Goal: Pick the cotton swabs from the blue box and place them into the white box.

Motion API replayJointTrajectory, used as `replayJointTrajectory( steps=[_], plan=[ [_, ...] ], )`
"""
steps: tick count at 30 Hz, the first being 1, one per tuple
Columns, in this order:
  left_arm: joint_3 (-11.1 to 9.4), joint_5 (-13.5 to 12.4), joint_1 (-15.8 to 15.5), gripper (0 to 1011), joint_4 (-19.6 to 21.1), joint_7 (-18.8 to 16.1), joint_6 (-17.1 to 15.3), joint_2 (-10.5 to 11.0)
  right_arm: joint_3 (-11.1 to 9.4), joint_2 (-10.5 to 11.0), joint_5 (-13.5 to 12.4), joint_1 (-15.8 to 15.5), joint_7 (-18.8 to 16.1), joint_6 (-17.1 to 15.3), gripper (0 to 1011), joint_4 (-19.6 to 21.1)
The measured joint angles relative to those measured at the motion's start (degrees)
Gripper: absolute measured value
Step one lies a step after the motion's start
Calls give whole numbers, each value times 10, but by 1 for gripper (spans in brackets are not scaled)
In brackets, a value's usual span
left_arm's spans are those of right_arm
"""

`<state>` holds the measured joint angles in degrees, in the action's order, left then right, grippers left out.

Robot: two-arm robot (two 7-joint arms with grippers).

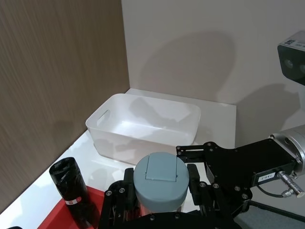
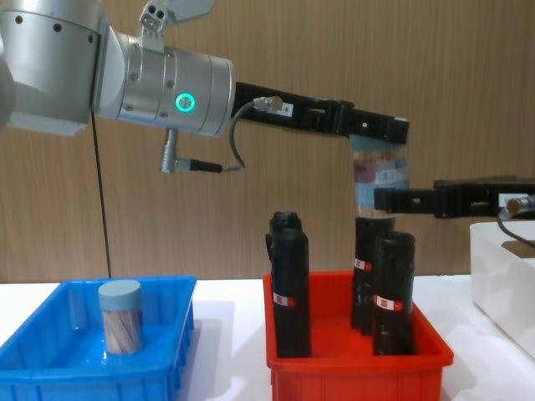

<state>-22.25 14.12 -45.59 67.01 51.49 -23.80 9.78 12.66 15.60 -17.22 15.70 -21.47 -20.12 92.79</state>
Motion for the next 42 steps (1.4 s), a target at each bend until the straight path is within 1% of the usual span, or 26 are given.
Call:
replayJointTrajectory(
  steps=[19, 20, 22, 24, 25, 26, 28, 29, 31, 32, 33, 40, 42],
  plan=[
    [0, 0, 0, 669, 0, 0, 0, 0, 9, -16, -6, 32, -19, -7, 998, -31],
    [0, 0, 0, 669, 0, 0, 0, 0, 10, -17, -8, 34, -22, -6, 965, -34],
    [0, 0, 0, 669, 0, 0, 0, 0, 10, -18, -9, 35, -25, -6, 952, -35],
    [0, 0, 0, 669, 0, 0, 0, 0, 11, -19, -11, 37, -31, -4, 882, -38],
    [0, 0, 0, 669, 0, 0, 0, 0, 12, -19, -13, 39, -35, -3, 882, -40],
    [0, 0, 0, 669, 0, 0, 0, 0, 12, -19, -14, 39, -38, -3, 836, -41],
    [0, 0, 0, 669, 0, 0, 0, 0, 12, -19, -15, 40, -41, -2, 793, -42],
    [0, 0, 0, 669, 0, 0, 0, 0, 13, -19, -17, 41, -45, 0, 739, -43],
    [0, 0, 0, 669, 0, 0, 0, 0, 13, -20, -19, 42, -49, 1, 707, -44],
    [0, 0, 0, 669, 0, 0, 0, 0, 13, -20, -20, 42, -51, 2, 662, -45],
    [0, 0, 0, 669, 0, 0, 0, 0, 13, -20, -21, 42, -53, 3, 644, -45],
    [0, 0, 0, 671, 0, 1, 0, 0, 15, -19, -26, 43, -65, 9, 640, -46],
    [0, 0, 0, 715, 0, 1, 0, 0, 17, -19, -28, 43, -70, 12, 639, -46]
  ],
)
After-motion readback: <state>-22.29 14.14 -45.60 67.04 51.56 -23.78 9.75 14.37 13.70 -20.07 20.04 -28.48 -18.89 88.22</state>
